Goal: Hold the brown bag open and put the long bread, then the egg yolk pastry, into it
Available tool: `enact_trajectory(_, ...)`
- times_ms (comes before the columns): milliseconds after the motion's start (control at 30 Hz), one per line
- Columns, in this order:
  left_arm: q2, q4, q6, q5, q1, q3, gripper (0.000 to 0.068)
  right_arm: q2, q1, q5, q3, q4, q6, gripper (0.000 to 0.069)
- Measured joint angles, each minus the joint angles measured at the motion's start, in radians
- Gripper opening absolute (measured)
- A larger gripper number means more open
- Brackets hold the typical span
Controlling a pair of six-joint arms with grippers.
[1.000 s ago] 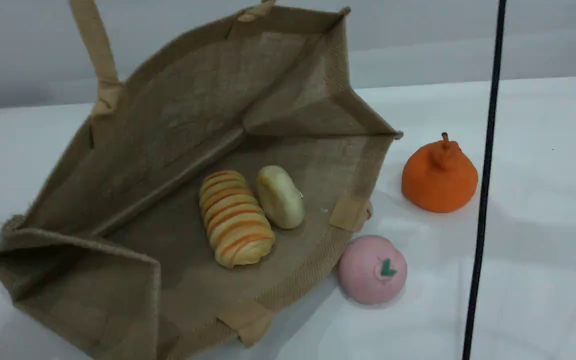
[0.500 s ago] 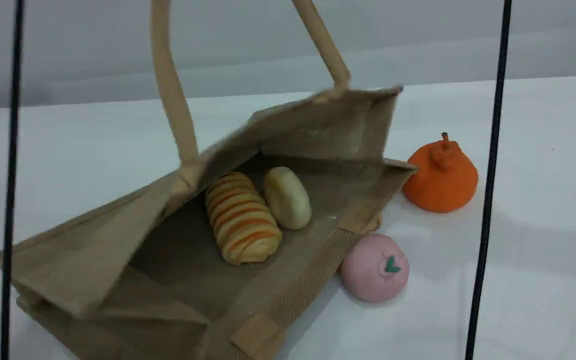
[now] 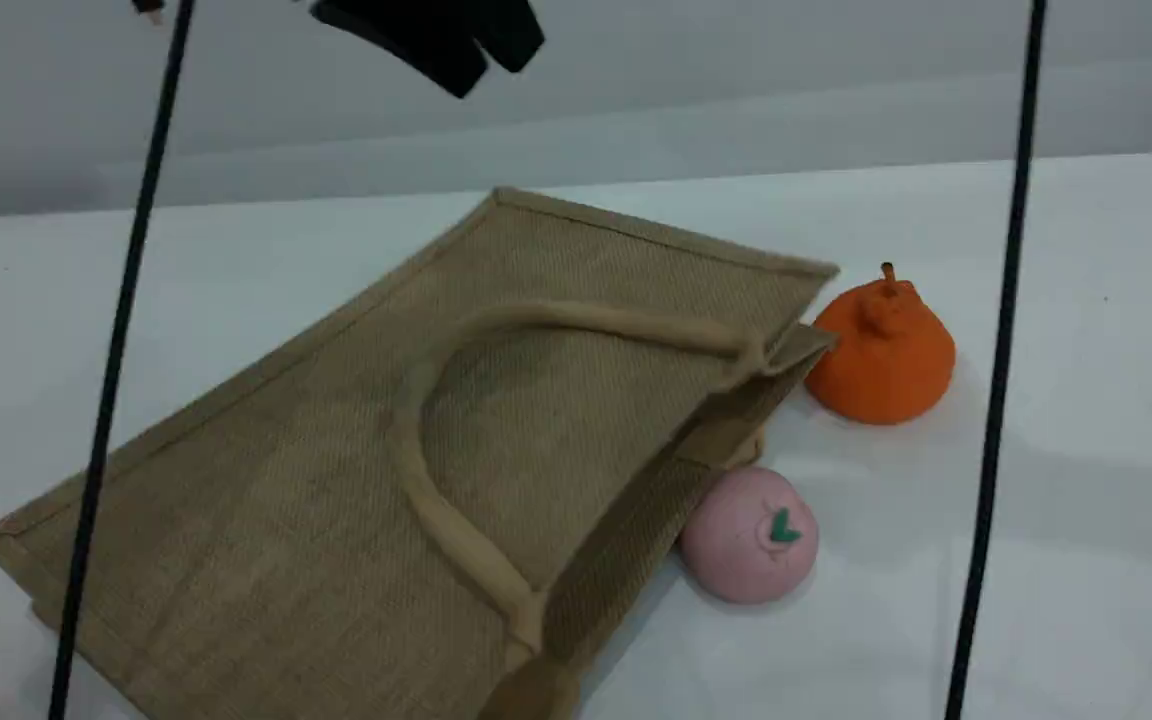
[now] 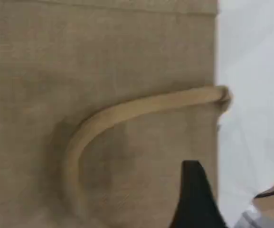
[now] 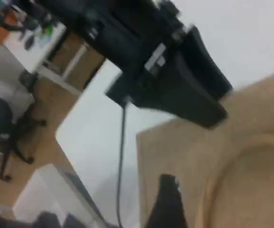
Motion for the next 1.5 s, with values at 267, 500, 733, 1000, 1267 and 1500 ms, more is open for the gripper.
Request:
enact_trajectory(267,-0.12,0.11,-0.026,0.003,0.0,0.0,0.0427,-0.048,0.0,0.044,0.0,-0.368,0.251,0.0518)
enact_trajectory(500,-0.265,0.185,-0.078,0.005,0.0,0.0,0.0428,-0.051,0.0,0.151,0.0,-0.761,0.559,0.0518)
enact_trajectory(733,-0.43,0.276,-0.137,0.006,0.0,0.0,0.0428,-0.067,0.0,0.144,0.029,-0.976,0.732,0.0518)
enact_trajectory(1000,-0.558,0.393,-0.21,0.002,0.0,0.048,0.0428,-0.221,0.001,0.145,0.128,-0.974,0.729,0.0518)
enact_trajectory(1267,-0.744,0.434,-0.192,0.002,0.0,0.319,0.0428,-0.506,0.001,0.149,0.133,-0.975,0.697,0.0518)
enact_trajectory(1500,-0.863,0.431,-0.263,-0.001,0.0,0.574,0.0408,-0.786,0.001,0.15,0.144,-0.992,0.683,0.0518)
